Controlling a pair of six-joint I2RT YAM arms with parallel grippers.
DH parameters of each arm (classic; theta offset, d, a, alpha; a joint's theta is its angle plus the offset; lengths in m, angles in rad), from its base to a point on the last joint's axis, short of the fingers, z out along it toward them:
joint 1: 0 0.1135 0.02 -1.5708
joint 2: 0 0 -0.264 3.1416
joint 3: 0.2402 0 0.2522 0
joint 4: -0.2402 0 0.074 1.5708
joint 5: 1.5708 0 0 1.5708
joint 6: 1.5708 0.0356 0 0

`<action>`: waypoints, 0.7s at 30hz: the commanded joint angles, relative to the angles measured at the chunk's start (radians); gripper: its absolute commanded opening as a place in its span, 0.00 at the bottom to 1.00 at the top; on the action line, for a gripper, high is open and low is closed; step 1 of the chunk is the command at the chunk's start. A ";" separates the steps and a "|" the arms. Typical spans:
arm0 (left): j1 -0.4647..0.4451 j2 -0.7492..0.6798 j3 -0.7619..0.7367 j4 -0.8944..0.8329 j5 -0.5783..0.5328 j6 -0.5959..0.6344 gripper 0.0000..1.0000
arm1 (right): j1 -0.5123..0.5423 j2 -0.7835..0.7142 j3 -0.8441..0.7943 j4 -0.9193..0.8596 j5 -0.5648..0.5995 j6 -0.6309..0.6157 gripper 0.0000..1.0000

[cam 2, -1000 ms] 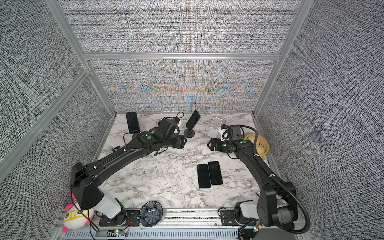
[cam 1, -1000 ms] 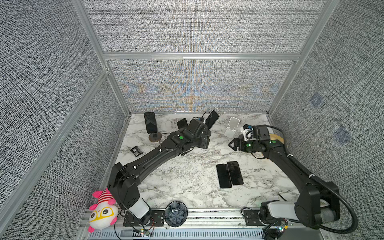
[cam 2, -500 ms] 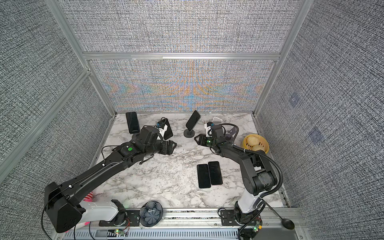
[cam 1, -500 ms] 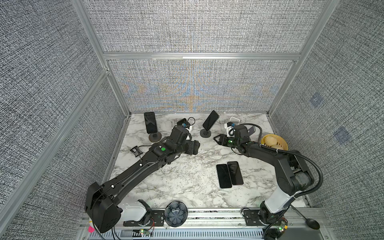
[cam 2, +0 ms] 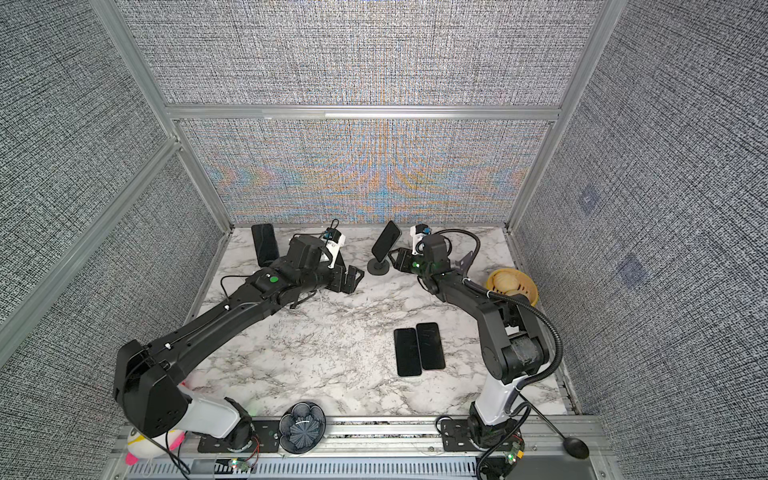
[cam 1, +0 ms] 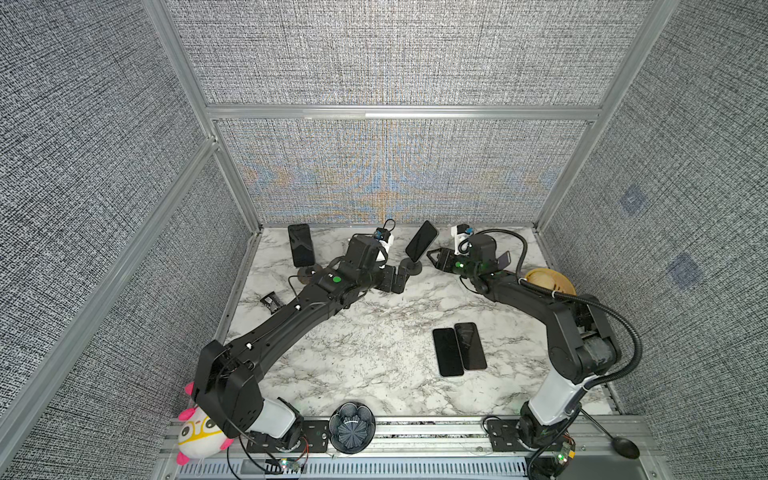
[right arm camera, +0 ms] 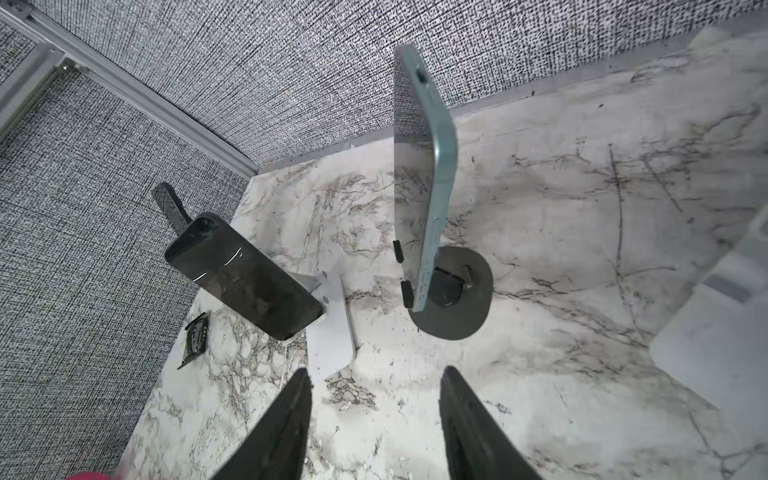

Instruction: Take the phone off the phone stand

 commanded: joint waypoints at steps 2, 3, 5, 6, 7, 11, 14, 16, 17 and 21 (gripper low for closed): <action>0.005 -0.006 -0.008 0.006 0.019 0.014 0.96 | 0.000 0.008 -0.003 -0.057 -0.027 -0.010 0.53; 0.005 -0.016 -0.021 0.008 0.017 0.004 0.96 | 0.002 0.005 -0.020 -0.056 -0.018 -0.007 0.52; 0.006 -0.047 -0.054 0.013 0.012 -0.011 0.96 | 0.008 0.000 -0.051 -0.052 -0.004 -0.008 0.51; 0.007 -0.063 -0.075 0.018 0.006 -0.018 0.96 | 0.014 -0.001 -0.066 -0.048 0.006 -0.013 0.50; 0.006 -0.080 -0.095 0.020 0.001 -0.022 0.96 | 0.022 0.004 -0.077 -0.042 0.013 -0.019 0.46; 0.006 -0.131 -0.144 0.020 -0.018 -0.045 0.96 | 0.045 0.043 -0.099 0.022 0.008 0.006 0.22; 0.007 -0.166 -0.173 0.033 -0.027 -0.059 0.96 | 0.058 0.083 -0.103 0.098 0.034 0.046 0.04; 0.009 -0.184 -0.185 0.037 -0.031 -0.065 0.96 | 0.061 0.123 -0.099 0.151 0.052 0.080 0.00; 0.009 -0.187 -0.186 0.036 -0.030 -0.065 0.96 | 0.062 0.140 -0.094 0.166 0.056 0.093 0.00; 0.009 -0.198 -0.192 0.031 -0.037 -0.072 0.96 | 0.064 0.208 -0.070 0.223 0.074 0.154 0.00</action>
